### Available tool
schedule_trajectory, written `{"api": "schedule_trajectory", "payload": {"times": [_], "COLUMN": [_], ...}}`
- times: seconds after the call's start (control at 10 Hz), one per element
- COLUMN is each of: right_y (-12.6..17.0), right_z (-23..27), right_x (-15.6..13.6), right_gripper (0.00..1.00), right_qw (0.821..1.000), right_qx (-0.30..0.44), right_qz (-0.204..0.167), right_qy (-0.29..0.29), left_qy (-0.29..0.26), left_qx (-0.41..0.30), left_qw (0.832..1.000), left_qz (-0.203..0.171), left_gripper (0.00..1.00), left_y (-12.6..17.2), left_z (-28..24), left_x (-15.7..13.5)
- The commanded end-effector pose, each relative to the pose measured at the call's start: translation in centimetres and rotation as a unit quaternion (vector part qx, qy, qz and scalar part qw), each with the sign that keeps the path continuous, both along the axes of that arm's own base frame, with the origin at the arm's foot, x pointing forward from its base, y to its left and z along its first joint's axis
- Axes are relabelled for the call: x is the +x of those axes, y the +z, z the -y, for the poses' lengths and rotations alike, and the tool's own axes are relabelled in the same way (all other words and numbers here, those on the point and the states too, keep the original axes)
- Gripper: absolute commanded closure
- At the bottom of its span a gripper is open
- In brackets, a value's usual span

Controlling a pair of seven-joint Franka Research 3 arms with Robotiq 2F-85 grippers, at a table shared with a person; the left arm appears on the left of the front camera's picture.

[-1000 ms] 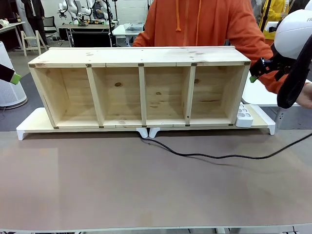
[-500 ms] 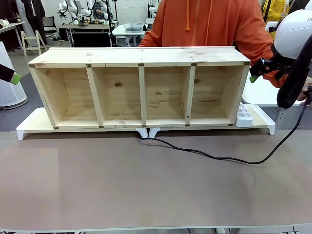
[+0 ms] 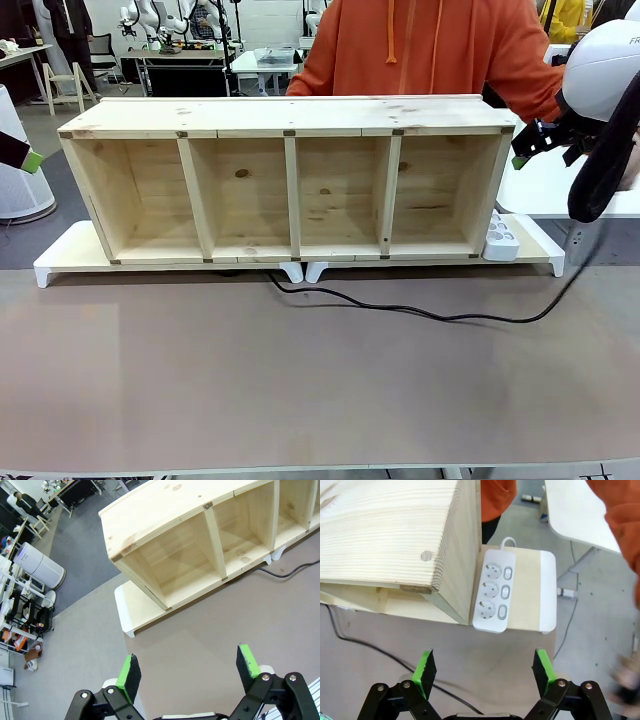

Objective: Perform cable management.
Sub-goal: Release the Power Cable when the human grasps it.

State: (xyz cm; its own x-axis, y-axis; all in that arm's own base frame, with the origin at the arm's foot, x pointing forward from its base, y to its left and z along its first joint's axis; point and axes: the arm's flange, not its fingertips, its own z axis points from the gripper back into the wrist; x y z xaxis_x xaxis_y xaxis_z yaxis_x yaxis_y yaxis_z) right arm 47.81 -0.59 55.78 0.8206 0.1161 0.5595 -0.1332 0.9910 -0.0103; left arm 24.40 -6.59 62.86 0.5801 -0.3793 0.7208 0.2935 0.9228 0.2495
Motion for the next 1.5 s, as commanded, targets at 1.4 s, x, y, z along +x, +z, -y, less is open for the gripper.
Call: {"api": "schedule_trajectory", "payload": {"times": [1.4], "right_y": [-0.06], "right_z": [-0.03], "right_x": [-0.01], "right_gripper": [0.0], "right_qw": [1.0], "right_qx": [0.004], "right_qz": [-0.003], "right_qy": [-0.005], "left_qy": [0.001], "left_qx": [0.001], "left_qw": [1.0], "left_qz": [0.003], "left_gripper": [0.0], "left_y": [0.08], "left_z": [-0.01], "left_x": [-0.02]}}
